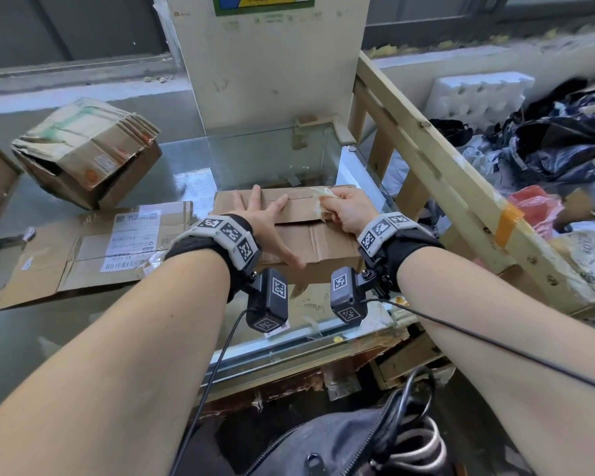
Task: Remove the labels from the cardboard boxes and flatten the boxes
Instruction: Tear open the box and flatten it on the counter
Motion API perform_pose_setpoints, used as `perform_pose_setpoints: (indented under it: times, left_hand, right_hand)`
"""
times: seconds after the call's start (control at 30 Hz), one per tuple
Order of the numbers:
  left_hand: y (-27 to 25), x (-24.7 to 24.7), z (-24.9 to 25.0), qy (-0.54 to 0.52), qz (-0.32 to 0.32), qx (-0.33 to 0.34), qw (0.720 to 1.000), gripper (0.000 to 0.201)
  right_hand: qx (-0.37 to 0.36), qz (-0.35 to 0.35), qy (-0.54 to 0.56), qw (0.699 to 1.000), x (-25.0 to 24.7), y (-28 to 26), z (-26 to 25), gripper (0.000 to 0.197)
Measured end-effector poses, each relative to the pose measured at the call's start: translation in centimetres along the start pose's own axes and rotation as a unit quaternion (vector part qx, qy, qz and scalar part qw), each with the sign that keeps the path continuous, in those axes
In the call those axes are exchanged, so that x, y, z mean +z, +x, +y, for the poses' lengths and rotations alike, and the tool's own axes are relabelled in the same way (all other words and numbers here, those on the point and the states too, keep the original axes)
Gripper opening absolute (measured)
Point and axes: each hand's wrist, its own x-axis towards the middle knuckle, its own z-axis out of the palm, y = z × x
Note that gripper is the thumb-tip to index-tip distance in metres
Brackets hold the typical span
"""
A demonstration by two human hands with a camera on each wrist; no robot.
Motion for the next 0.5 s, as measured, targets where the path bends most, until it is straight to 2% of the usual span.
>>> perform_pose_setpoints:
  times: [0.23, 0.5]
  left_hand:
    - [0.39, 0.16, -0.24, -0.003, -0.002, 0.003, 1.0, 0.138]
    - [0.63, 0.2, -0.35, 0.0, 0.0, 0.003, 1.0, 0.138]
  right_hand:
    - [0.001, -0.002, 0.08, 0.997, 0.0, -0.06, -0.29, 0.028]
    - [0.007, 0.001, 0.108, 0.994, -0.28, 0.11, -0.21, 0.026]
